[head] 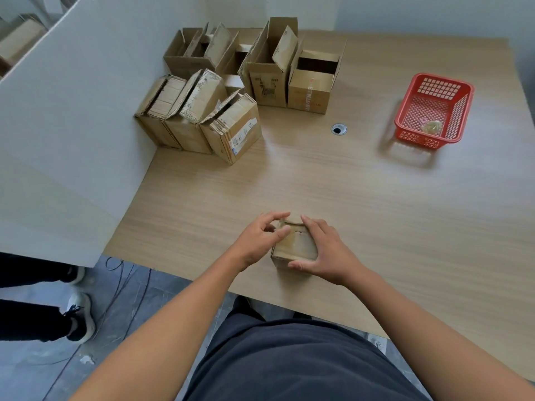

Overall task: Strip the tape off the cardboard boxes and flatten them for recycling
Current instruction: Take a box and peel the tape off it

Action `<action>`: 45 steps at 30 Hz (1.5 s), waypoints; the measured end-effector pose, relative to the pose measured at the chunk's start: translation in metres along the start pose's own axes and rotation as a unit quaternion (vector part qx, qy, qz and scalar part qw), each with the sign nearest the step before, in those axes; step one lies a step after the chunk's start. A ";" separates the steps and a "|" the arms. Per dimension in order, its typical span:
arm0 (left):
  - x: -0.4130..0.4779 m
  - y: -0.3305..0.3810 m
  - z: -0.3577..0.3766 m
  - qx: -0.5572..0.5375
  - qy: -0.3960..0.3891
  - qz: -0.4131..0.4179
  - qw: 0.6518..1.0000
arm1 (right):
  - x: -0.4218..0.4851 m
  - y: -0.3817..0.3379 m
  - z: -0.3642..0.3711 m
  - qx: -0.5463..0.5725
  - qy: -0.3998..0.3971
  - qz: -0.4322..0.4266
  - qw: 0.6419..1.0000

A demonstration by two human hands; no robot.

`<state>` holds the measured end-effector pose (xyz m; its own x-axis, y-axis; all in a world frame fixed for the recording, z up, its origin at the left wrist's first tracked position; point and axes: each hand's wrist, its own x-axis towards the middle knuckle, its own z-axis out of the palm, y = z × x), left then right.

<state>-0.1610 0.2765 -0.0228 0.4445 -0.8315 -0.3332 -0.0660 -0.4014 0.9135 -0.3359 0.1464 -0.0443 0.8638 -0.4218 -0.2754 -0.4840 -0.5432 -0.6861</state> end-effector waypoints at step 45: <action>0.018 -0.012 0.008 -0.298 0.040 -0.214 0.929 | -0.004 0.001 0.000 0.013 -0.010 -0.028 0.999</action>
<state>-0.1593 0.2634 -0.0412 0.3820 -0.6036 -0.6998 0.6290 -0.3850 0.6754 -0.3399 0.1474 -0.0444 0.8923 -0.3762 -0.2497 -0.4313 -0.5462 -0.7181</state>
